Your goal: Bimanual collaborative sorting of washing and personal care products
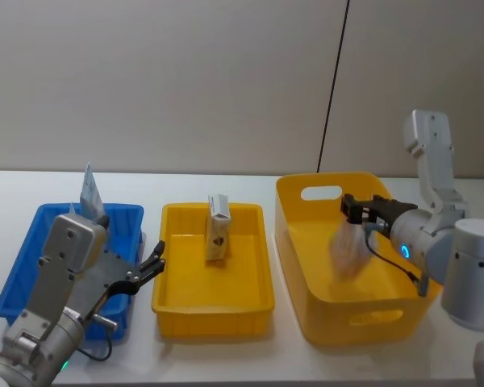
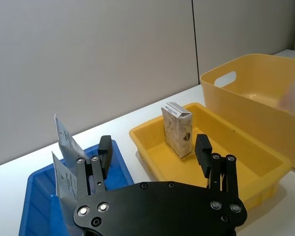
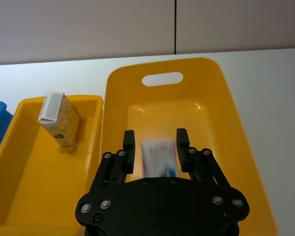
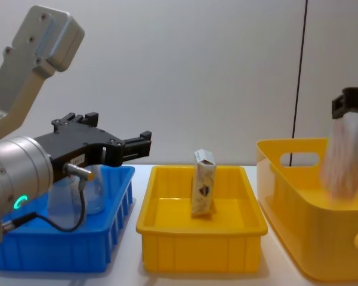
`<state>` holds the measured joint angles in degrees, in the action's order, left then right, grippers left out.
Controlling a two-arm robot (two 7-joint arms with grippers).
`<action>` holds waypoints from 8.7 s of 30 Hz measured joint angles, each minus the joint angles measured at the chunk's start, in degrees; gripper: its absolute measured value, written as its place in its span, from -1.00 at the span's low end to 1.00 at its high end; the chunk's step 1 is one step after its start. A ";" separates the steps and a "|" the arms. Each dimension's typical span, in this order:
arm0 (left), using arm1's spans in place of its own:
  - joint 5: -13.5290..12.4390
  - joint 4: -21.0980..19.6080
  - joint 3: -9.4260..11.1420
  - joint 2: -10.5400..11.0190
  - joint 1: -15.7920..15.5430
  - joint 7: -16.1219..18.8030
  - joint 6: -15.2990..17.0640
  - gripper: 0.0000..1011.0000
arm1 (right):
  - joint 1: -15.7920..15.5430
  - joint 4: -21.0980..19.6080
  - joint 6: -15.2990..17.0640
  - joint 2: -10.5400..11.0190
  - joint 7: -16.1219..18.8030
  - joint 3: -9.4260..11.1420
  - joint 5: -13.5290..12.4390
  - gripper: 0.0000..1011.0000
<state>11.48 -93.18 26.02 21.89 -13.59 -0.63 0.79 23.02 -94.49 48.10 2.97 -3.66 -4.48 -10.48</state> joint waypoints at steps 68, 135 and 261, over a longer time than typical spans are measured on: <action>-2.26 12.05 -7.98 -9.84 -6.05 11.96 12.78 0.98 | -12.60 -2.59 -44.32 14.57 17.40 -5.63 9.12 0.98; -0.76 3.16 -8.85 -8.52 -8.44 -1.32 8.51 -0.55 | -9.32 1.82 -46.92 15.02 29.50 -8.79 -1.96 0.98; 6.46 0.12 -3.99 -7.78 -11.85 -18.87 3.16 0.98 | 15.16 21.55 -39.96 15.27 36.86 -22.27 -5.31 -0.69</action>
<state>17.94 -93.06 22.04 14.12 -25.44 -19.50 3.96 38.18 -72.94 8.14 18.24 33.19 -26.75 -15.79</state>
